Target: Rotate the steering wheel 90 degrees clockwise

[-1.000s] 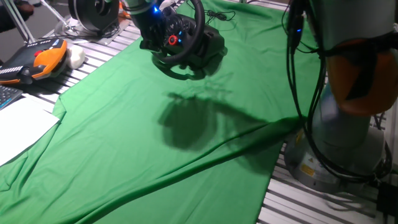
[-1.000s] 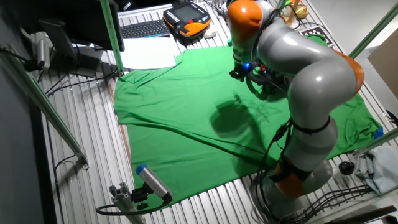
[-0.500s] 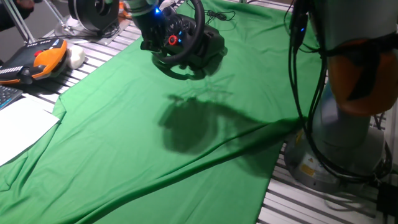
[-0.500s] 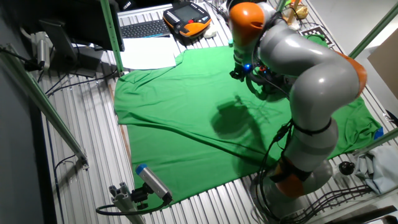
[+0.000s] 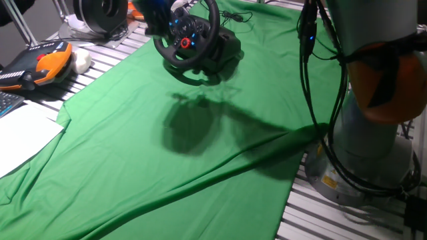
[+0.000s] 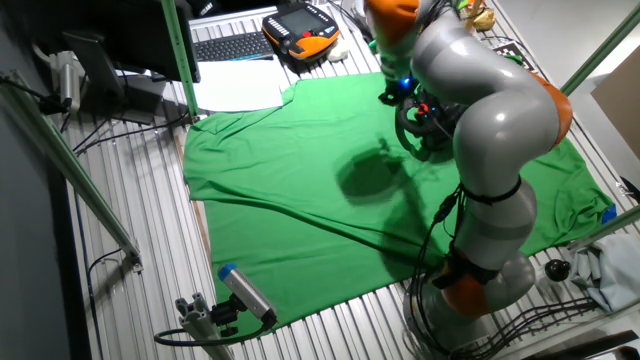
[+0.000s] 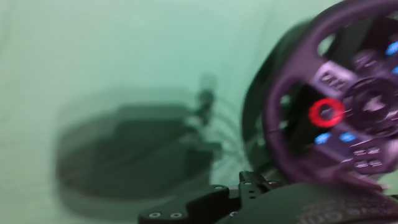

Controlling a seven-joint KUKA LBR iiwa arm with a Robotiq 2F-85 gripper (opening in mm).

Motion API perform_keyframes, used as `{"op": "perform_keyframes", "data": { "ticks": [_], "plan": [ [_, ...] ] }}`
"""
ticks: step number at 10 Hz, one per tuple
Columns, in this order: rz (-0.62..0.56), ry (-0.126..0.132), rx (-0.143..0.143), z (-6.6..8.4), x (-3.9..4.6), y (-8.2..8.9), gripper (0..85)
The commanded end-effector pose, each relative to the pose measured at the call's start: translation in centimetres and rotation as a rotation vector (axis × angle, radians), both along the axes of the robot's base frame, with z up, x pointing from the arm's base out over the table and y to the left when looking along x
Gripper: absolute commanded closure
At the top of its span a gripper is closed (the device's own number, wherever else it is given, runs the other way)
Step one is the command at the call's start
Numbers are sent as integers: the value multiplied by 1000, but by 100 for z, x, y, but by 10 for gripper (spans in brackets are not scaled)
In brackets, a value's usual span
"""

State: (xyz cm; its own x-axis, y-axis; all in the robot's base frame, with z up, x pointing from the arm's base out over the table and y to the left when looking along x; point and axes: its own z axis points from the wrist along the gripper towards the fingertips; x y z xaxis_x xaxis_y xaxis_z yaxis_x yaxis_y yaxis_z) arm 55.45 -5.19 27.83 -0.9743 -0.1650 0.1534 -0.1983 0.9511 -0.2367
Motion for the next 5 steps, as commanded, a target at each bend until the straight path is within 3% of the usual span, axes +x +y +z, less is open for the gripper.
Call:
{"op": "perform_keyframes", "data": {
  "ticks": [1,3,4,5],
  "plan": [
    [16,-19,-3,-5,0,-827,850],
    [71,-27,-13,-55,34,-1141,850],
    [96,-55,-5,-148,7,-1290,850],
    [107,-55,22,-243,12,-1377,850]
  ]
}}
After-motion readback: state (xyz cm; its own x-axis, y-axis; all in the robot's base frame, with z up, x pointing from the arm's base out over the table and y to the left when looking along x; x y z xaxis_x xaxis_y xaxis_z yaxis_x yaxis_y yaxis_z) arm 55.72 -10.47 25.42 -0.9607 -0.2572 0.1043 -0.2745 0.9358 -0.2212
